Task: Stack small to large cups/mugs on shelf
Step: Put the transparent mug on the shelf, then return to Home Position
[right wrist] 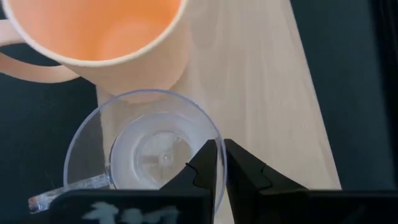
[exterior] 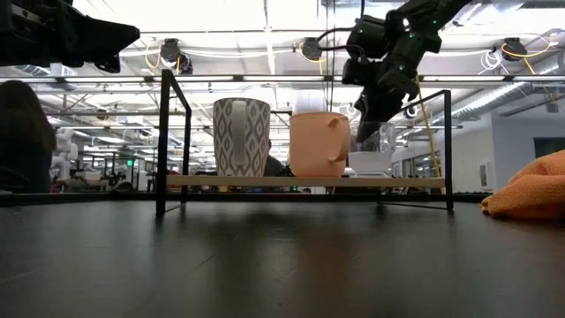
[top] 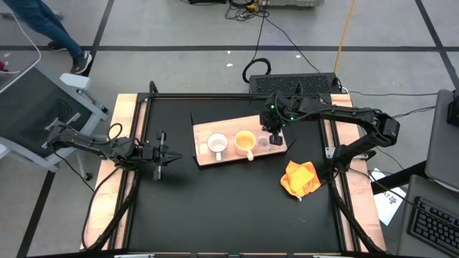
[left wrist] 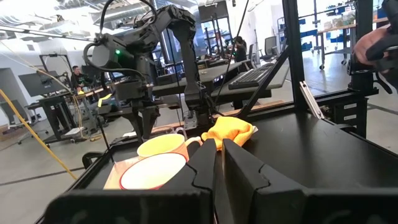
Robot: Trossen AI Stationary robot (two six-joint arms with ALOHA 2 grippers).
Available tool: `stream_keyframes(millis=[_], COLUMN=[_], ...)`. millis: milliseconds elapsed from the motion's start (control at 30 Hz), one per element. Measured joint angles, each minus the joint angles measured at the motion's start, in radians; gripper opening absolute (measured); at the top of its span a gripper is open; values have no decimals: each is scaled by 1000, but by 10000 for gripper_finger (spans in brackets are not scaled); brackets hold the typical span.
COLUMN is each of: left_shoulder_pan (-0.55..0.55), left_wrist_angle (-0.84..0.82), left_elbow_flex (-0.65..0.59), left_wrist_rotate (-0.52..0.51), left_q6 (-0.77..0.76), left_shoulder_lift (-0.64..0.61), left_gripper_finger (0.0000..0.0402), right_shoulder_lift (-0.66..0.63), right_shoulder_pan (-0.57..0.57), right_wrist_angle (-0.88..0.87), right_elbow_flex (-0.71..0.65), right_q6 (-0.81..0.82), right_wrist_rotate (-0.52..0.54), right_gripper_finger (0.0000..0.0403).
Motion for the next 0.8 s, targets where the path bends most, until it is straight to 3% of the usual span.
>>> stream_keyframes(millis=[267, 800], left_shoulder_pan=[0, 0], left_wrist_angle=[0, -2], left_elbow_flex=[0, 0], left_wrist_rotate=[0, 0], left_q6=[3, 0], left_shoulder_lift=[0, 0], left_gripper_finger=[31, 31], right_shoulder_lift=[0, -15], right_shoulder_pan=[18, 18], right_wrist_angle=[1, 4], right_elbow_flex=[0, -1], right_q6=[1, 29], right_wrist_rotate=[-1, 3], right_gripper_finger=[25, 141])
